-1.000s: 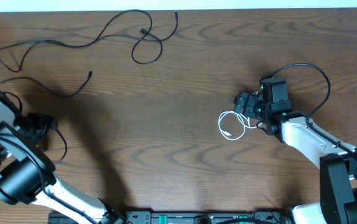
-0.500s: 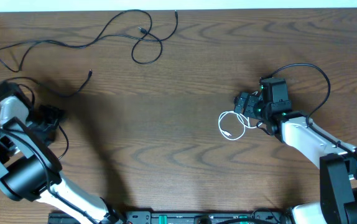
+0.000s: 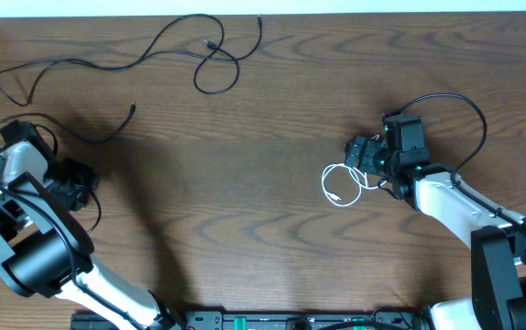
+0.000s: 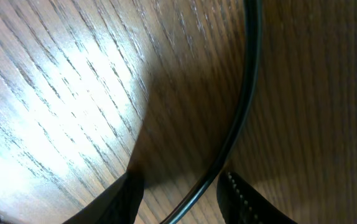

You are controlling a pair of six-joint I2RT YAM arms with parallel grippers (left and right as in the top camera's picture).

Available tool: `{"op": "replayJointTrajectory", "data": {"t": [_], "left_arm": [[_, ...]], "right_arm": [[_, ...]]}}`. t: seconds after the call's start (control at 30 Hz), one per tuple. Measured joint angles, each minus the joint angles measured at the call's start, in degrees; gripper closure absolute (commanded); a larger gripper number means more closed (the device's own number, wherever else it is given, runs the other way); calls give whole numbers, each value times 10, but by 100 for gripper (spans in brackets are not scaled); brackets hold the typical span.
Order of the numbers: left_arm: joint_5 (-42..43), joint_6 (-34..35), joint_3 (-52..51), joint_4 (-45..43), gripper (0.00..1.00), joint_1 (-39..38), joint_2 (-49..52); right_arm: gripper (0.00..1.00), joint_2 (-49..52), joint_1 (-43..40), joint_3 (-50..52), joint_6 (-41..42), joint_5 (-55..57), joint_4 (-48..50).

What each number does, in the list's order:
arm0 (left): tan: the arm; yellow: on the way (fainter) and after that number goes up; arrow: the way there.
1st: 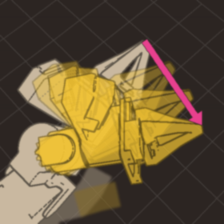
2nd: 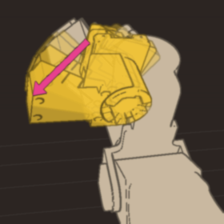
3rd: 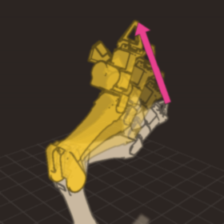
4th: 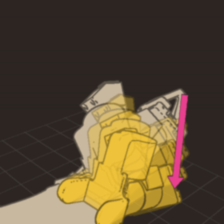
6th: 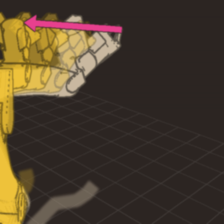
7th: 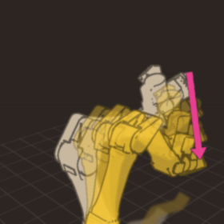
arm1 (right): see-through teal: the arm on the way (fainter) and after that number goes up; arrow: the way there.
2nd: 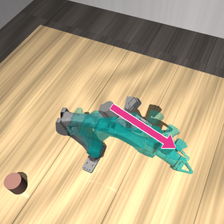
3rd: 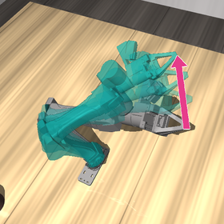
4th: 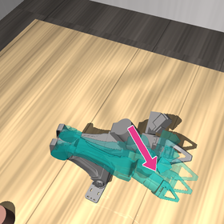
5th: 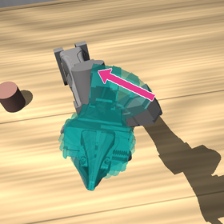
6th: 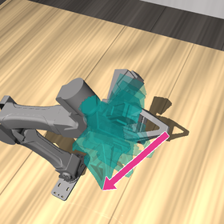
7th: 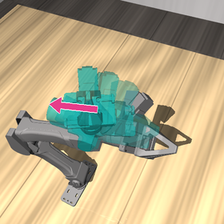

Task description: Untangle cables

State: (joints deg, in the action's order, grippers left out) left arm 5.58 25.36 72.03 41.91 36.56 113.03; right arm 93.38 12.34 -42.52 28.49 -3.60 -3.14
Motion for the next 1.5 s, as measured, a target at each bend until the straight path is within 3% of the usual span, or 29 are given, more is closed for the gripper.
{"op": "replayJointTrajectory", "data": {"t": [0.07, 0.2, 0.43, 0.73, 1.0, 1.13, 1.17, 1.2, 1.23, 1.37, 1.5], "left_arm": [[-4, -1, -12, -13, 68, 0, -7], [-13, 0, -27, -24, 92, 0, -16], [15, 2, -34, -42, 92, 0, -21], [224, 68, -50, -194, 92, -1, 0], [254, 104, -64, -329, 93, -4, 17], [253, 108, -67, -405, 92, -4, 19], [253, 108, -67, -432, 62, -4, 19], [254, 109, -67, -452, 43, -4, 19], [255, 107, -67, -459, 32, -4, 19], [280, 109, -67, -491, 21, -4, 19], [323, 109, -62, -496, 18, -4, 19]], "right_arm": [[1, 0, 0, 0, 0, 0, 0], [1, 0, 0, 0, 0, 0, 0], [1, 0, 0, 0, 0, 0, 0], [8, 0, 0, 0, 0, 0, 0], [11, 0, 0, 0, 0, 0, -2], [18, 0, 0, 0, 1, 0, -2], [18, 0, 0, 0, 0, 0, -2], [18, 0, 0, 0, 0, 0, -2], [18, 0, 0, 0, 0, 0, -2], [17, 0, 0, 0, 0, 0, -2], [1, 0, 0, 0, 1, 0, -2]]}}
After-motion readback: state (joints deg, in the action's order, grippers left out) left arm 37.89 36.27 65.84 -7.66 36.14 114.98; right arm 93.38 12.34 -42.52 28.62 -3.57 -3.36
